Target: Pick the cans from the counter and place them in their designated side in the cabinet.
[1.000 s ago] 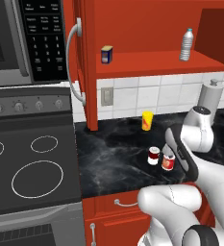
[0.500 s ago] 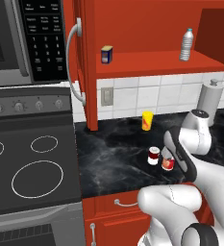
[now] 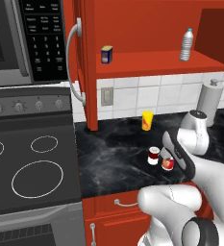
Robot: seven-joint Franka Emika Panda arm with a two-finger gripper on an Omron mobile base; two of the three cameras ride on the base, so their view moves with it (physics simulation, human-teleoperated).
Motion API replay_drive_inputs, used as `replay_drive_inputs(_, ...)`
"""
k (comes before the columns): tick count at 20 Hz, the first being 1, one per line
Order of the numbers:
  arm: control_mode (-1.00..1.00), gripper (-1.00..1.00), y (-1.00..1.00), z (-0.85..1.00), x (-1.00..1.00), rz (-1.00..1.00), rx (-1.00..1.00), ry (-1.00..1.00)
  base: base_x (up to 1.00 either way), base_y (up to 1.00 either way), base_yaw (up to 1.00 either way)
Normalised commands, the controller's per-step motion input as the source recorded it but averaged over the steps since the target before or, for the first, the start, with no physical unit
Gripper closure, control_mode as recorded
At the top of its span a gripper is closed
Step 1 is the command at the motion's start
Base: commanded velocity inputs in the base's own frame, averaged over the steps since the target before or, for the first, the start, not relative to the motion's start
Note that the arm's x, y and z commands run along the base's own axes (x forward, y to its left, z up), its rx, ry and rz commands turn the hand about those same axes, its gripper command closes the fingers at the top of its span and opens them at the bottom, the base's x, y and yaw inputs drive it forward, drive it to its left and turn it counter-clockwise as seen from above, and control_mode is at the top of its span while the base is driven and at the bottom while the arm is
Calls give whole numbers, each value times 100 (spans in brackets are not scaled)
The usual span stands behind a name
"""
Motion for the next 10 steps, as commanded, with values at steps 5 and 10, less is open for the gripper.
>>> replay_drive_inputs(5, -100, -100, 0, -6, 9, 2, 0, 0, 0, 0, 0)
replay_drive_inputs(10, -100, -100, -1, -5, 10, 2, 0, 0, 0, 0, 0)
